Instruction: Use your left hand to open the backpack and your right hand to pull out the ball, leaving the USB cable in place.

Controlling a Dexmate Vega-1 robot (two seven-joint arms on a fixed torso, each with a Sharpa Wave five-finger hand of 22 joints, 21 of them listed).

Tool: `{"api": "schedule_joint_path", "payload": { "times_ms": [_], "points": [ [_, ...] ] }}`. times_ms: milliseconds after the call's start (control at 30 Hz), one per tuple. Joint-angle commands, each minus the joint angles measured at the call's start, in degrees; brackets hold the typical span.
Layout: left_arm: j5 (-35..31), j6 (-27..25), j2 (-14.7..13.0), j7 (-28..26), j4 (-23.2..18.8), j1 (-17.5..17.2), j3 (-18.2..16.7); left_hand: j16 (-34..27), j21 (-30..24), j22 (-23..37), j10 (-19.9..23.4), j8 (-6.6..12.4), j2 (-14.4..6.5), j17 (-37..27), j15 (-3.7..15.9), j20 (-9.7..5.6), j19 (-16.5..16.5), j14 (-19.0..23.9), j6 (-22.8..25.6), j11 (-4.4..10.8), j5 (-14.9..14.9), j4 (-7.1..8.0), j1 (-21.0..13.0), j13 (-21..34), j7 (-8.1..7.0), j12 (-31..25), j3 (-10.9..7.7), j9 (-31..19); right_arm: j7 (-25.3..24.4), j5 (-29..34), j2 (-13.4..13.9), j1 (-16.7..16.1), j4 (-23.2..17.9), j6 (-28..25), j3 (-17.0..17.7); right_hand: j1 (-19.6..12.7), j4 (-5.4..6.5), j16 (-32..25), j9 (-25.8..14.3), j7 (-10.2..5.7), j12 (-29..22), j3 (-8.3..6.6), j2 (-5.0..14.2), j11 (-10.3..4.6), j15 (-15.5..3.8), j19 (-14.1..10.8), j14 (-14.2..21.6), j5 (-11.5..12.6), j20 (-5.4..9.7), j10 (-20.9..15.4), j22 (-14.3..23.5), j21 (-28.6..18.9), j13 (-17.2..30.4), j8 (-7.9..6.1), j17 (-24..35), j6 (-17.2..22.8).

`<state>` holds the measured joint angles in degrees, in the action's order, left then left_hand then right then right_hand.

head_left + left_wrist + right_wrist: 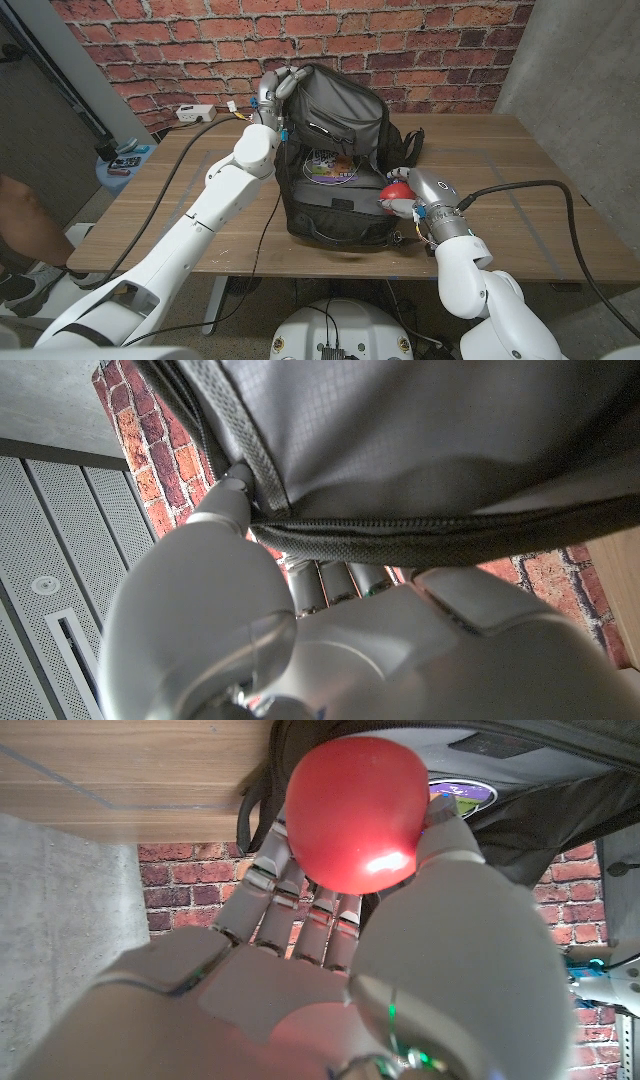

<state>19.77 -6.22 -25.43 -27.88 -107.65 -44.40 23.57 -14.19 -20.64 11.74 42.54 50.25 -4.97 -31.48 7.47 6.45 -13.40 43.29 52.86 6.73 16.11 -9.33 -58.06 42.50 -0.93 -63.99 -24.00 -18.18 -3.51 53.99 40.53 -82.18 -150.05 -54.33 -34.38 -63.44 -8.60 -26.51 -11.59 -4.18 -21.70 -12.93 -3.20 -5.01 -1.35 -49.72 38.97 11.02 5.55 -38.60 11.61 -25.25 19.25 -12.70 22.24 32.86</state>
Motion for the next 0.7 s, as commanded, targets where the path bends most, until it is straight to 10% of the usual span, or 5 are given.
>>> {"api": "schedule_joint_path", "payload": {
  "times_ms": [33, 700],
  "points": [
    [0.0, 0.0, -0.2, 0.1, -0.2, -0.1, 0.0, 0.1, -0.4, 0.0, -0.2, 0.17, -0.9, -0.1, -0.01, -0.01, 0.4, 0.3, 0.4, -0.07, -0.2, 0.05, -0.5, 0.0, 0.08, -0.2, -0.32, 0.0, -2.6, -3.2, 1.0, -1.4, -1.5, -2.3, 2.5, -6.6, -0.14, -0.3, -0.1, 0.05, -0.3, 0.33, 6.29, -1.26, -11.85, -0.5, 3.0, -0.1, 5.97, -1.7, 0.1, -0.5, 0.1, 0.18, 0.4, 0.3],
    [0.3, 0.4, -0.6, 0.3, -1.3, -1.4, -0.1, 0.3, -0.4, 0.0, -0.3, 0.28, -0.8, -0.2, 0.06, -0.04, 0.5, 0.3, 0.3, -0.02, -0.3, 0.11, -0.3, 0.2, -0.01, -0.3, -0.29, -0.1, -6.5, -8.3, 5.1, -0.7, -3.2, -5.9, 4.1, -7.0, -0.19, 0.0, -0.1, 0.10, -0.2, 0.55, 6.40, -1.31, -11.85, -0.3, 3.1, -0.1, 5.94, -1.8, 0.0, -0.9, 0.1, 0.26, 0.5, 0.4]
  ]
}}
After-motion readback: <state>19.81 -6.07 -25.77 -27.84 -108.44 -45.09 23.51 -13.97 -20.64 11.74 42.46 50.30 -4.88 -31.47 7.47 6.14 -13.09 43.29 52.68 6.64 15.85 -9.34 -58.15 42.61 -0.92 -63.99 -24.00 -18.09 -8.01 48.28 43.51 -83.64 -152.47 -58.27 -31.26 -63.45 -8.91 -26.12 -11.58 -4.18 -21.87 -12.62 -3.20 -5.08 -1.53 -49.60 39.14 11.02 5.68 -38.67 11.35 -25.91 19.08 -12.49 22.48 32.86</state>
